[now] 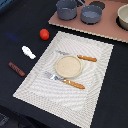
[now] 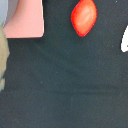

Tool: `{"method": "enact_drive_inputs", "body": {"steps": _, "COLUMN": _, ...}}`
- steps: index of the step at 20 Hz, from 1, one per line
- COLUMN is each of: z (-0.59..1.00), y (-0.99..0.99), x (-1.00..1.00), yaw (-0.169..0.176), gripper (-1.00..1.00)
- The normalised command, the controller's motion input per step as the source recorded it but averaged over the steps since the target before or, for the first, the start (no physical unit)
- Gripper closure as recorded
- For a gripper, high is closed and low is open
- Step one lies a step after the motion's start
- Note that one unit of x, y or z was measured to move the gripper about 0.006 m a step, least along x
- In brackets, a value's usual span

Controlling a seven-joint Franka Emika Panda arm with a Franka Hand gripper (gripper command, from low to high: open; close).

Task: Place the fish, sausage, and tomato into the frying pan.

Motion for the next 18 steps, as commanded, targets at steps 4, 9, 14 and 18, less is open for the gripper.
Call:
{"method": "enact_drive_inputs", "body": {"steps": 4, "z": -0.40, "y": -0.44, "x": 0.03, "yaw": 0.000, "gripper": -1.00}}
{"method": "enact_drive_inputs", "body": {"steps": 9, "z": -0.29, "y": -0.42, "x": 0.09, "yaw": 0.000, "gripper": -1.00}}
{"method": "enact_drive_inputs", "body": {"steps": 14, "z": -0.28, "y": -0.63, "x": 0.01, "yaw": 0.000, "gripper": -1.00}}
{"method": "enact_drive_inputs", "body": {"steps": 18, "z": -0.31, "y": -0.87, "x": 0.00, "yaw": 0.000, "gripper": -1.00}}
